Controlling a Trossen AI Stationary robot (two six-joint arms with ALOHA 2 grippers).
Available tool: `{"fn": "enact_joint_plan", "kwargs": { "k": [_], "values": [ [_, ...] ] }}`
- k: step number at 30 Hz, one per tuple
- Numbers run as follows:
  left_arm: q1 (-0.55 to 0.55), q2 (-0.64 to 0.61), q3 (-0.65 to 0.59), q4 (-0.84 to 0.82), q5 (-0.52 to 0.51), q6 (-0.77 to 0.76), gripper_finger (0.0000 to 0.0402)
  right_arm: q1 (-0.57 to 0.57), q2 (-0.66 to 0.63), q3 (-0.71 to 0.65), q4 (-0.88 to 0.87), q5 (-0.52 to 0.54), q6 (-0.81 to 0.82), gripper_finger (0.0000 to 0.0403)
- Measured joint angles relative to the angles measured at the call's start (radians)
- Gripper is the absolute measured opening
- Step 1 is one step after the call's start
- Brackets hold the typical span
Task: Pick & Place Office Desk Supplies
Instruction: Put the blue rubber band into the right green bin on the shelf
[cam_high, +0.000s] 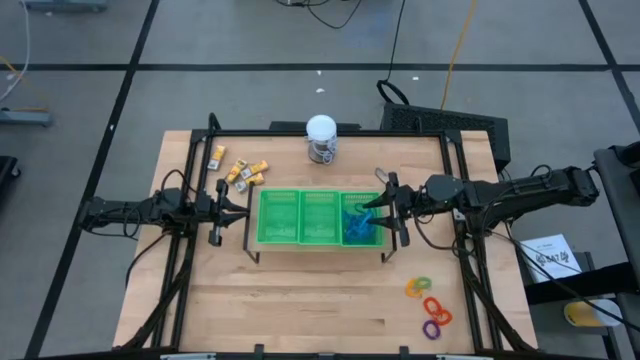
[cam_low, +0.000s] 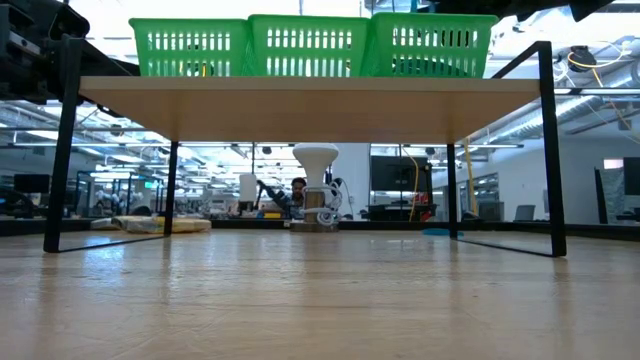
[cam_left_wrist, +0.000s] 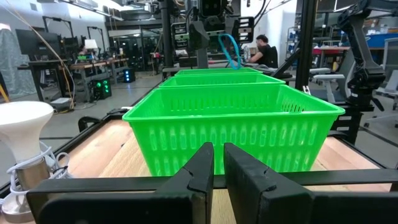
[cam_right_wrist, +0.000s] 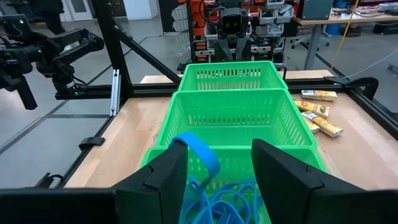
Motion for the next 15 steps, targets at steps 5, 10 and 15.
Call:
{"fn": "enact_joint_plan", "kwargs": {
  "k": [5,10,15],
  "values": [
    [0.000,0.000,0.000,0.000,0.000,0.000,0.0044,0.000,0.000,0.000,-0.023,0.000,0.012,0.0173],
    [0.000,0.000,0.000,0.000,0.000,0.000,0.0045,-0.014,0.000,0.000,-0.026,0.000,0.197,0.0174],
    [0.000,0.000,0.000,0.000,0.000,0.000,0.0045,-0.026,0.000,0.000,-0.043,0.000,0.251,0.0172]
  ]
}}
